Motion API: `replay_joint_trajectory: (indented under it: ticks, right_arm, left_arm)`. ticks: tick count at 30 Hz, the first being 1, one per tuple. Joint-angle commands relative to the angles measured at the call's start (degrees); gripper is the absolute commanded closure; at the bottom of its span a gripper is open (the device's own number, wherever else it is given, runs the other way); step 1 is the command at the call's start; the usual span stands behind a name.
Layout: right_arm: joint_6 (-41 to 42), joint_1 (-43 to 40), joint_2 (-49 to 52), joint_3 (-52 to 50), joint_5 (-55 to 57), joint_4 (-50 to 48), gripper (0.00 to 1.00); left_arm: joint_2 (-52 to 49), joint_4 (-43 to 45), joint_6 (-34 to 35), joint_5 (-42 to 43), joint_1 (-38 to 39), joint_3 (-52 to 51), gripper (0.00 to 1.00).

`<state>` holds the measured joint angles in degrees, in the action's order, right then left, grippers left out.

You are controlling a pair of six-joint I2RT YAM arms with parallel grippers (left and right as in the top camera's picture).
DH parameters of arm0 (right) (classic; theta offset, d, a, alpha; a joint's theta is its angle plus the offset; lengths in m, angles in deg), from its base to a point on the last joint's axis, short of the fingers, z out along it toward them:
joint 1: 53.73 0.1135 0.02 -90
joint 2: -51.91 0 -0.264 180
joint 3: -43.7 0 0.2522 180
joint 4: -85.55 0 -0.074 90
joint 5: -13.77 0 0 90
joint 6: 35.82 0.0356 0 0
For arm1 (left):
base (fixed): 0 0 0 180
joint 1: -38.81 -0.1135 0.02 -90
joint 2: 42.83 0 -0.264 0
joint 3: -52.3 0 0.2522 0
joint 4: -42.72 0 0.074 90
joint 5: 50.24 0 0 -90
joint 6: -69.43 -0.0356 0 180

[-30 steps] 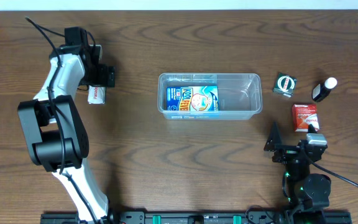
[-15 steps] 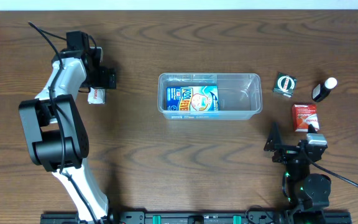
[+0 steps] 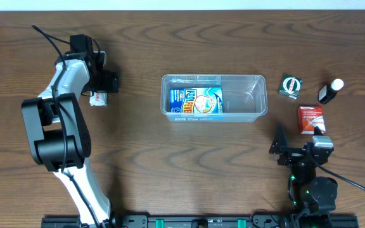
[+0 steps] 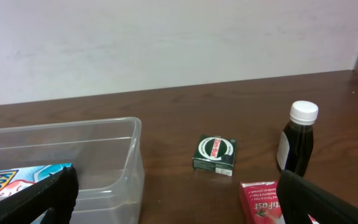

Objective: Pack container
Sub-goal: 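Lower left gripper and grasp the white Panadol box, then carry the Panadol box with left gripper into the container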

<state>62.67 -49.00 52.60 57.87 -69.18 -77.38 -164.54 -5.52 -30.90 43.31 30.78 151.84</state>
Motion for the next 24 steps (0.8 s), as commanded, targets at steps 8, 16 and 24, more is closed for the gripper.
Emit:
replay_joint_trajectory:
  ticks: [8,16,24]
  right_arm:
    - [-0.6,-0.7,-0.4,-0.1,-0.2,0.2,0.01]
    - [-0.6,-0.7,-0.4,-0.1,-0.2,0.2,0.01]
    - [-0.6,-0.7,-0.4,-0.1,-0.2,0.2,0.01]
  left_arm:
    - [-0.7,-0.1,-0.1,0.3,-0.3,-0.4,0.35]
    - [-0.7,-0.1,-0.1,0.3,-0.3,-0.4,0.45]
    - [-0.1,2.1,-0.1,0.3,-0.3,-0.3,0.52]
